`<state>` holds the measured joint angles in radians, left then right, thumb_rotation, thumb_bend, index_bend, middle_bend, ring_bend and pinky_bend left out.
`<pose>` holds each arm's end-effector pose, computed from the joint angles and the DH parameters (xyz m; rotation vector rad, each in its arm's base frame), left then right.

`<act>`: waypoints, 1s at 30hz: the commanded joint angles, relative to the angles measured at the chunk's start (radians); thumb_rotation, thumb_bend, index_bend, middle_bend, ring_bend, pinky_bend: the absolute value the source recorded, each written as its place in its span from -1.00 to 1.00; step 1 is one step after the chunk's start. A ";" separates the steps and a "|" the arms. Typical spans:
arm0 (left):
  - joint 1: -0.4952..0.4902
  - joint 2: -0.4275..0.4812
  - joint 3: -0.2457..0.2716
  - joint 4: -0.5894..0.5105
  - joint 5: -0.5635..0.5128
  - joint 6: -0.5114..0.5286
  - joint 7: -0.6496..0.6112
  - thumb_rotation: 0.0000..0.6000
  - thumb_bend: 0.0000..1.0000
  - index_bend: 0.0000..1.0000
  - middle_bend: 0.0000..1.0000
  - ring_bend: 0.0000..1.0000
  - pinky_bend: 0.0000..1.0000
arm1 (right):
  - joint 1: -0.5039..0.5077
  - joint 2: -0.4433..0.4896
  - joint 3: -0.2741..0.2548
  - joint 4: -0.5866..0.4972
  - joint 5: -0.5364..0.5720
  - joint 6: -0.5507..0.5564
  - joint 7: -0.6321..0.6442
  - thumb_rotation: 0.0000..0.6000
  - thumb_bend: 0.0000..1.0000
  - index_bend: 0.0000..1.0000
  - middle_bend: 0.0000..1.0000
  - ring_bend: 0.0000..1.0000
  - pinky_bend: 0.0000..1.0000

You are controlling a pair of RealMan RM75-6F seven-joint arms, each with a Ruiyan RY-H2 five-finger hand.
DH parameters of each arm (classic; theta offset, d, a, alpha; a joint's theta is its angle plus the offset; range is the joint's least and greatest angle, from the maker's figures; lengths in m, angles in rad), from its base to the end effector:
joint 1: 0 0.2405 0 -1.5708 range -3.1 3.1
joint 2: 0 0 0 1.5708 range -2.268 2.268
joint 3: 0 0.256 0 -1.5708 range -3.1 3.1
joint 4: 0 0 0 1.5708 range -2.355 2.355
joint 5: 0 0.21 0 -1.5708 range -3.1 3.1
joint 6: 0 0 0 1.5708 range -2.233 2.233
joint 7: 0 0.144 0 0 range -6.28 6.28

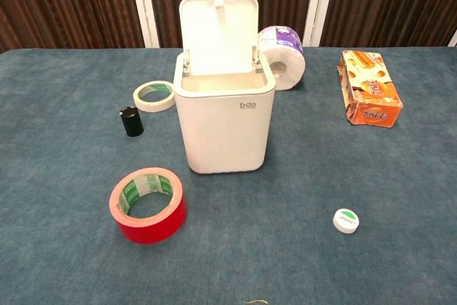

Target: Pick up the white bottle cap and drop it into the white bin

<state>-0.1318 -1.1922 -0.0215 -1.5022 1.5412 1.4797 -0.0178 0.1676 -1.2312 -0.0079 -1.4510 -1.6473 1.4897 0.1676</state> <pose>-0.3146 0.1911 0.1387 -1.4660 -0.8668 -0.9255 -0.3020 -0.1945 0.1212 1.5528 -0.9311 1.0863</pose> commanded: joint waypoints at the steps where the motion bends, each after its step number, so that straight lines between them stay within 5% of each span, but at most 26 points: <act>1: -0.001 0.000 0.001 0.000 0.000 -0.003 -0.002 1.00 0.00 -0.81 -0.90 -0.73 -0.34 | 0.002 0.000 -0.001 0.001 -0.001 -0.005 -0.003 1.00 -0.81 -0.69 -0.70 -0.79 -0.62; 9: -0.008 0.007 0.005 -0.008 -0.007 -0.029 0.006 1.00 0.00 -0.81 -0.90 -0.73 -0.33 | 0.010 0.001 -0.013 0.017 -0.034 -0.004 0.039 1.00 -0.81 -0.64 -0.68 -0.73 -0.59; 14: -0.008 0.016 0.006 -0.015 -0.017 -0.040 0.004 1.00 0.00 -0.81 -0.90 -0.73 -0.32 | 0.021 -0.014 -0.023 0.059 -0.099 0.030 0.051 1.00 -0.81 -0.40 -0.15 0.21 0.27; 17: -0.003 0.023 0.003 -0.019 -0.022 -0.034 -0.005 1.00 0.00 -0.81 -0.89 -0.72 -0.28 | 0.037 -0.019 -0.037 0.075 -0.147 0.036 0.056 1.00 -0.81 -0.25 0.18 0.53 0.56; 24: 0.003 0.031 -0.002 -0.019 -0.031 -0.028 -0.026 1.00 0.00 -0.81 -0.88 -0.69 -0.25 | 0.121 0.036 -0.052 -0.012 -0.175 -0.100 0.001 1.00 -0.81 -0.04 0.57 0.89 0.82; 30: 0.002 0.038 -0.003 -0.025 -0.037 -0.037 -0.030 1.00 0.00 -0.80 -0.87 -0.66 -0.21 | 0.193 0.052 -0.055 -0.054 -0.194 -0.202 -0.028 1.00 -0.76 0.06 0.65 0.95 0.89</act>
<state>-0.1298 -1.1548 -0.0241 -1.5269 1.5041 1.4435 -0.0480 0.3416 -1.1883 -0.0600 -1.4900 -1.8352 1.3106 0.1481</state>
